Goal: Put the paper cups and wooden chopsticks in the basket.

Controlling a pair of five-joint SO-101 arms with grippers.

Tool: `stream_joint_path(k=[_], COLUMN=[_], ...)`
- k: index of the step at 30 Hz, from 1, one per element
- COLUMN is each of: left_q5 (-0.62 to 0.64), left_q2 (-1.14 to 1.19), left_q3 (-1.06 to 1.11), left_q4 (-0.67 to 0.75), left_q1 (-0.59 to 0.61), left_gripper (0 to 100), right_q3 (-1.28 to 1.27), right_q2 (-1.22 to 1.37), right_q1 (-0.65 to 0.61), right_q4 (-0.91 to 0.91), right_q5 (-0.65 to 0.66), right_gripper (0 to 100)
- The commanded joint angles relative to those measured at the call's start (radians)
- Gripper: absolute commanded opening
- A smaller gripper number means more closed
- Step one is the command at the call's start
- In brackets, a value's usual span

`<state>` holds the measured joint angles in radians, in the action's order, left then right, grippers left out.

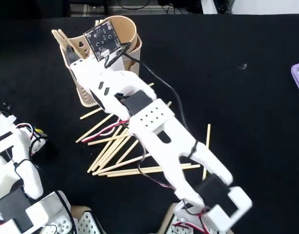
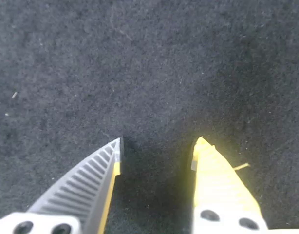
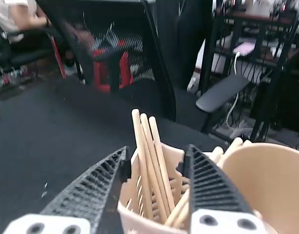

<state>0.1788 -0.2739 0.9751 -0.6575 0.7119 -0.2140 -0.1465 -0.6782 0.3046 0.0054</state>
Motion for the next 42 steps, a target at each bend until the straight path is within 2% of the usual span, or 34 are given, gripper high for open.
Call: stream_joint_path(k=[1,4,7,13,17,22,27,29,33,35,38,42], left_q5=[0.005,0.005,0.005,0.005,0.005,0.005,0.005,0.005,0.005,0.005,0.005,0.005], left_q2=[0.002,0.002,0.002,0.002,0.002,0.002,0.002,0.002,0.002,0.002,0.002,0.002], left_q3=[-0.030,-0.030,-0.030,-0.030,-0.030,-0.030,-0.030,-0.030,-0.030,-0.030,-0.030,-0.030], left_q4=[0.015,0.015,0.015,0.015,0.015,0.015,0.015,0.015,0.015,0.015,0.015,0.015], left_q1=[-0.012,-0.012,-0.012,-0.012,-0.012,-0.012,-0.012,-0.012,-0.012,-0.012,-0.012,-0.012], left_gripper=[24,24,24,24,24,24,24,24,24,24,24,24], right_q3=[-0.010,-0.114,-0.268,-0.644,-0.817,-0.957,-1.012,-1.015,-1.043,-1.063,-1.070,-1.046], right_q2=[-0.223,-0.383,-0.530,-0.777,-0.848,-0.812,-0.737,-0.717,-0.673,-0.642,-0.578,-0.449], right_q1=[-0.002,-0.002,-0.002,0.009,0.009,-0.021,-0.098,-0.124,-0.206,-0.244,-0.252,-0.252], right_q4=[0.210,0.422,0.552,0.574,0.554,0.523,0.529,0.532,0.526,0.525,0.528,0.517], right_q5=[-0.005,-0.003,-0.002,0.028,0.213,0.308,0.322,0.322,0.325,0.367,0.430,0.450], right_gripper=[13.7,13.8,13.8,13.9,13.9,14.6,30.0,33.3,30.9,30.8,30.8,31.0])
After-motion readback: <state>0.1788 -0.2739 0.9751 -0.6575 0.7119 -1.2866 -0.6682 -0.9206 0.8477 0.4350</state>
